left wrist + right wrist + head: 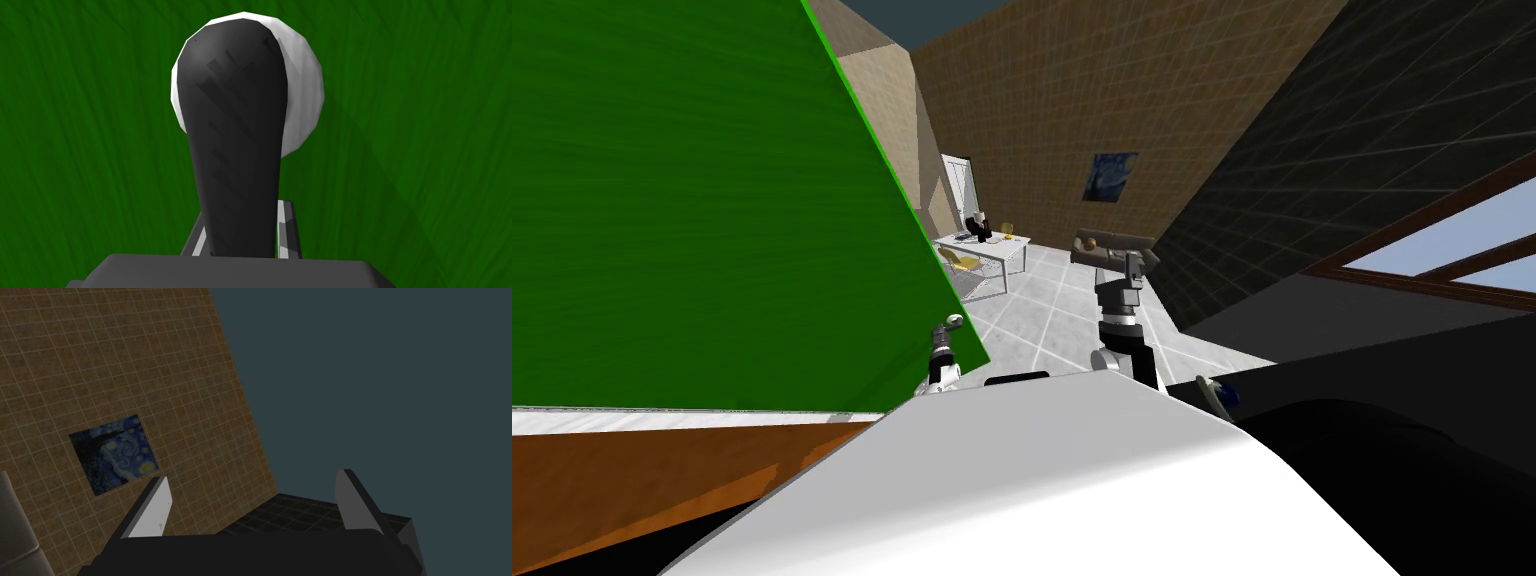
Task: Push the door open
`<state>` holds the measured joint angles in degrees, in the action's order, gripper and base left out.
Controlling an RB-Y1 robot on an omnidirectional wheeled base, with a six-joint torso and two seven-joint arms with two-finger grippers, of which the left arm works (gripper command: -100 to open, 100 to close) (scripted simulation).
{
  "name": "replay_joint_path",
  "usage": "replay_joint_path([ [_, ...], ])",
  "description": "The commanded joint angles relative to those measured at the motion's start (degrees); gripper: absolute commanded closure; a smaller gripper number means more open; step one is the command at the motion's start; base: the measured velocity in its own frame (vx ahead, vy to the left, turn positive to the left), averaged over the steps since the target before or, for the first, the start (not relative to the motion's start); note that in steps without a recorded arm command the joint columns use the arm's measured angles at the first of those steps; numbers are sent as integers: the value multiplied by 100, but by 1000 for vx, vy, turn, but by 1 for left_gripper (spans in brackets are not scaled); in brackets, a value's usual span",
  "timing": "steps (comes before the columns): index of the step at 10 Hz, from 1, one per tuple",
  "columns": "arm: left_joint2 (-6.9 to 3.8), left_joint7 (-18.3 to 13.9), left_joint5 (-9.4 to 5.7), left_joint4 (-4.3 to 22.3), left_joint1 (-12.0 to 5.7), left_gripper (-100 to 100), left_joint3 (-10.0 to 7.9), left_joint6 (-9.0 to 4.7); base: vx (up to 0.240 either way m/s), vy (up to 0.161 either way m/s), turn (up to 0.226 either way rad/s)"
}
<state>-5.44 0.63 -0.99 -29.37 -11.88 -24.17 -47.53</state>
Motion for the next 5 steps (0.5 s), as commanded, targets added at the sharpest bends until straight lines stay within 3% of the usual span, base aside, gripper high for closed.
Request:
replay_joint_path([
  [1,-3,35,-48,-88,-6,100,-83,37,199,-46,44],
  [5,-14,115,-167,-92,5,100,-293,38,198,-45,47],
])
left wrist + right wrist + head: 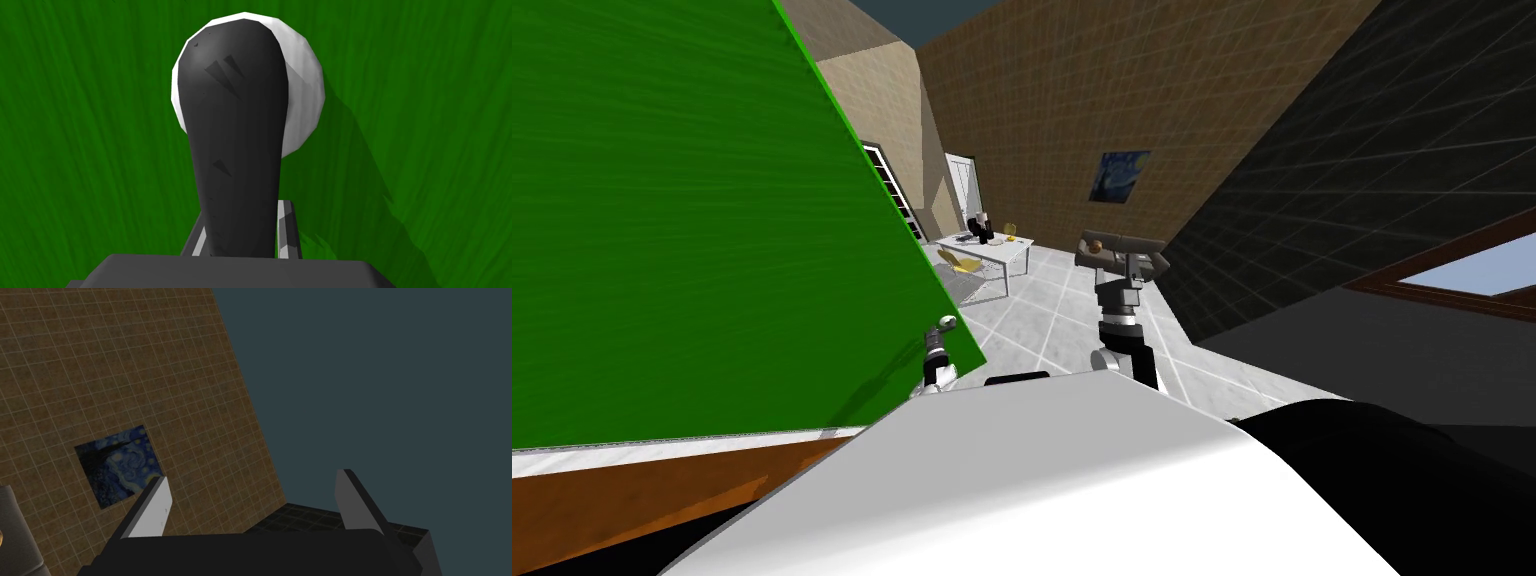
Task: Push the door open
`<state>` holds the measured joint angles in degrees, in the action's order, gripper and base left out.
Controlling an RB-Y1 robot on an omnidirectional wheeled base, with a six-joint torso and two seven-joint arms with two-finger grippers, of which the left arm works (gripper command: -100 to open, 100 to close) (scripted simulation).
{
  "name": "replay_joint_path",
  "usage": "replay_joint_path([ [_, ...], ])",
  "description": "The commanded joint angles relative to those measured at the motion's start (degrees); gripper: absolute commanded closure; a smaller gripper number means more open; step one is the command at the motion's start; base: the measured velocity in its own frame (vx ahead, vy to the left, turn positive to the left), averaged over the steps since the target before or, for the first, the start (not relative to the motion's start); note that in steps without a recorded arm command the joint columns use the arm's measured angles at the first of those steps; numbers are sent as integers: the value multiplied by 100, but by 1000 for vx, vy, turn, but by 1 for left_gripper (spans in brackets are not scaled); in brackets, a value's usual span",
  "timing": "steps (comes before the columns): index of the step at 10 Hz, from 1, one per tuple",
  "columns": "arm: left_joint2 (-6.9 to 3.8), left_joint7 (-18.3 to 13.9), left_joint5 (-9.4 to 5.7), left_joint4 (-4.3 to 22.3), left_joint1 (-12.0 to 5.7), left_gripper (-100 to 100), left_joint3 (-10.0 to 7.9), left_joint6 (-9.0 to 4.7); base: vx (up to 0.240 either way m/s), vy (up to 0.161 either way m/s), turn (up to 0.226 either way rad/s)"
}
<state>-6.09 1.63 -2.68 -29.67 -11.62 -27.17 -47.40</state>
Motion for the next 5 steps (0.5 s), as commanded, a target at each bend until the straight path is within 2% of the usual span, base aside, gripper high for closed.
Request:
replay_joint_path([
  [1,53,32,-24,-63,-19,100,-38,25,171,-17,43],
  [2,3,16,-25,-27,18,100,-46,12,72,10,38],
  [3,-24,57,-89,-35,26,100,-166,8,155,9,47],
  [5,-36,99,-146,-35,30,100,-275,7,218,-29,51],
])
